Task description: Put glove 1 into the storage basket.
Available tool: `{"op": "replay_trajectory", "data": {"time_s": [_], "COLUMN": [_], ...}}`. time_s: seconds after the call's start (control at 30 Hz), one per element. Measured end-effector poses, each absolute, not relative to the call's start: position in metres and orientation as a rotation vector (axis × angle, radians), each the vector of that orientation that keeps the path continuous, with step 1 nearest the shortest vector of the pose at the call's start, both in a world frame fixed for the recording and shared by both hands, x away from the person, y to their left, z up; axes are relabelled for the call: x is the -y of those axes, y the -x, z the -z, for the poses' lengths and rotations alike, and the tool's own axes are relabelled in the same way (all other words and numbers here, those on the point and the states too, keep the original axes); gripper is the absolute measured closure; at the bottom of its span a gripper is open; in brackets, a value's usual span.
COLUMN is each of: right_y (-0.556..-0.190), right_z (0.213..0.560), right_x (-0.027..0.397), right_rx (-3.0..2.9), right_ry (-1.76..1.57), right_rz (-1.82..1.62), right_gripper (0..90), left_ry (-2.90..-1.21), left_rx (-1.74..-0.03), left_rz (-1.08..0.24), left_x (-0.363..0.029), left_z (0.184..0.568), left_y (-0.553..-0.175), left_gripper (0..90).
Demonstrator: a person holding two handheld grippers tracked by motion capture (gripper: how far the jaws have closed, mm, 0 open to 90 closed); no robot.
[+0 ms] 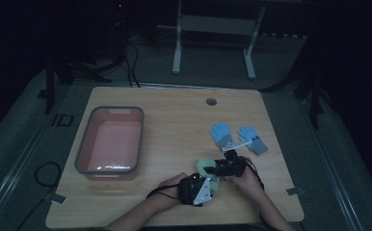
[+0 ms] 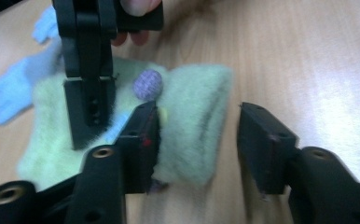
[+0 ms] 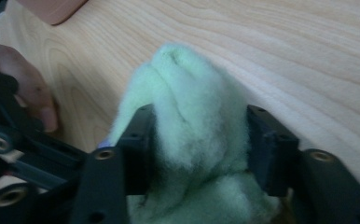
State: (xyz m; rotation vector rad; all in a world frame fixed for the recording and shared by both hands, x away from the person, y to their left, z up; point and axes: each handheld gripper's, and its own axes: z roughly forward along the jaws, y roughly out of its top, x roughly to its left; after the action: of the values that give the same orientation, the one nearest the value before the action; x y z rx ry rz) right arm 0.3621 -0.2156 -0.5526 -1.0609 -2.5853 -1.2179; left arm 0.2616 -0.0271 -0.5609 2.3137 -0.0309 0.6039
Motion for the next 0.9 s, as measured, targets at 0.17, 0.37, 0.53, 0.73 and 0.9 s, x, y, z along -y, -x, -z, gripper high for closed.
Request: {"op": "replay_trajectory", "data": {"time_s": [0.17, 0.37, 0.53, 0.73, 0.9], "right_y": [-0.360, -0.359, -0.361, -0.362, -0.364], "right_z": [0.551, 0.543, 0.533, 0.517, 0.506], "right_x": [0.215, 0.214, 0.212, 0.206, 0.197], "right_rx": [2.577, 2.588, 2.593, 2.588, 2.589], "right_ry": [1.057, 1.072, 1.069, 1.065, 1.054], "right_rz": [1.206, 1.220, 1.230, 1.272, 1.298], "right_gripper": [61.3, 68.0, 69.6, 69.9, 70.0], "left_ry": [-2.315, -2.331, -2.321, -2.305, -2.316], "left_rx": [-0.003, -0.076, -0.102, -0.109, -0.108], "left_rz": [-0.588, -0.456, -0.449, -0.475, -0.501], "left_x": [0.027, 0.023, 0.019, 0.010, 0.001], "left_z": [0.559, 0.547, 0.537, 0.519, 0.506], "left_y": [-0.269, -0.281, -0.284, -0.285, -0.286], "left_gripper": [68.7, 74.5, 75.0, 75.0, 75.0]}}
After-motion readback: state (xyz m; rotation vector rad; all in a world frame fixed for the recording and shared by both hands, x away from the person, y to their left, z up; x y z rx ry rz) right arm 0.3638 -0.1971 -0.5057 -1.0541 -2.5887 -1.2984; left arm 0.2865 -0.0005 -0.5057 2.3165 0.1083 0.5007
